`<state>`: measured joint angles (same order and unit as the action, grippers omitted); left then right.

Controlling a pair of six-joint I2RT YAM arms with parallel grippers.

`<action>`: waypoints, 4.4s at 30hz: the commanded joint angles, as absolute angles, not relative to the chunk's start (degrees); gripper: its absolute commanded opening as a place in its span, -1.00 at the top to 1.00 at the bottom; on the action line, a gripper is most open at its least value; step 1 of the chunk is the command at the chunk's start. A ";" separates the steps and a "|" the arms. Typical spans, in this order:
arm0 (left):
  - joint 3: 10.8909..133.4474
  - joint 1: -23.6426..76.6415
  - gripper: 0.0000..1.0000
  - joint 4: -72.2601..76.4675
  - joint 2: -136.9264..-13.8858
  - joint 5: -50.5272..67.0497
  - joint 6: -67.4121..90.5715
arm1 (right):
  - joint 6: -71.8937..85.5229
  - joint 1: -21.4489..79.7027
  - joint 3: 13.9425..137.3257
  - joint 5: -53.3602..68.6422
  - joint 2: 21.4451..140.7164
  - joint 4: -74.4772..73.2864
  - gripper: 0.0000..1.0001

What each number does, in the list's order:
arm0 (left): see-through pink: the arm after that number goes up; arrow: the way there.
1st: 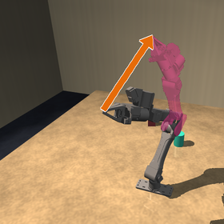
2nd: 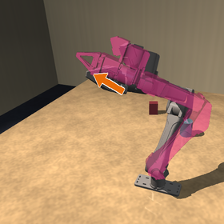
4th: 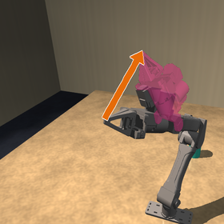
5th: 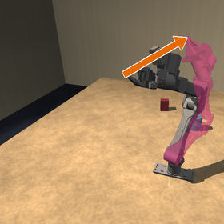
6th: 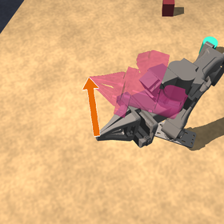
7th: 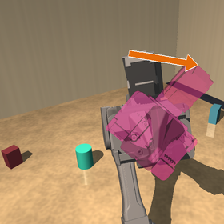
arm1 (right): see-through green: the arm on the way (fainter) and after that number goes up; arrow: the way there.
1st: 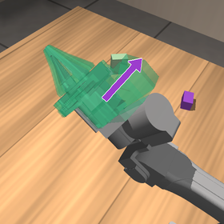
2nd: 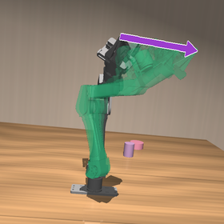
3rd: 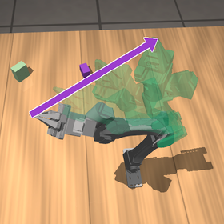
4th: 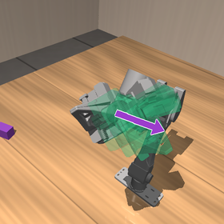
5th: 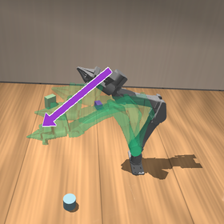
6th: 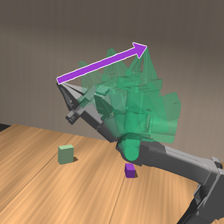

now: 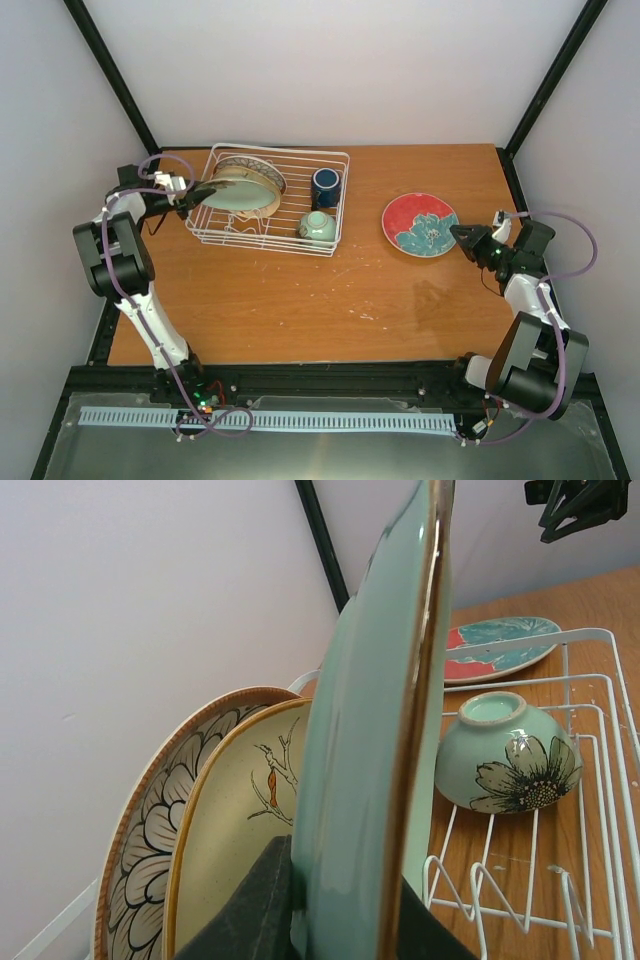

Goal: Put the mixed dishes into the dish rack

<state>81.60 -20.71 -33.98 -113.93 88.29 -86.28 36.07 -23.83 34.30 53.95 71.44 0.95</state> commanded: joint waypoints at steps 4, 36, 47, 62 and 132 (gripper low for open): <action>83.62 -17.87 0.99 -35.81 -119.28 84.16 -91.90 | 36.54 -23.47 33.93 53.78 72.37 3.55 0.58; 87.19 -18.08 0.99 -37.57 -111.75 80.00 -89.67 | 37.76 -23.38 33.41 54.84 74.07 5.97 0.59; 88.34 -19.74 0.99 -36.68 -108.45 83.72 -89.78 | 37.88 -23.30 33.12 54.49 73.07 5.70 0.59; 93.66 -19.86 0.99 -38.33 -109.25 85.90 -90.42 | 38.21 -23.29 32.96 54.33 71.81 5.28 0.59; 80.70 -15.64 -1.00 -24.16 -112.80 71.44 -79.25 | 36.78 -22.50 32.39 54.31 75.23 6.32 0.60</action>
<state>80.34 -15.73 -26.55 -116.09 71.22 -79.90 37.39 -22.76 32.84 54.22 74.96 4.60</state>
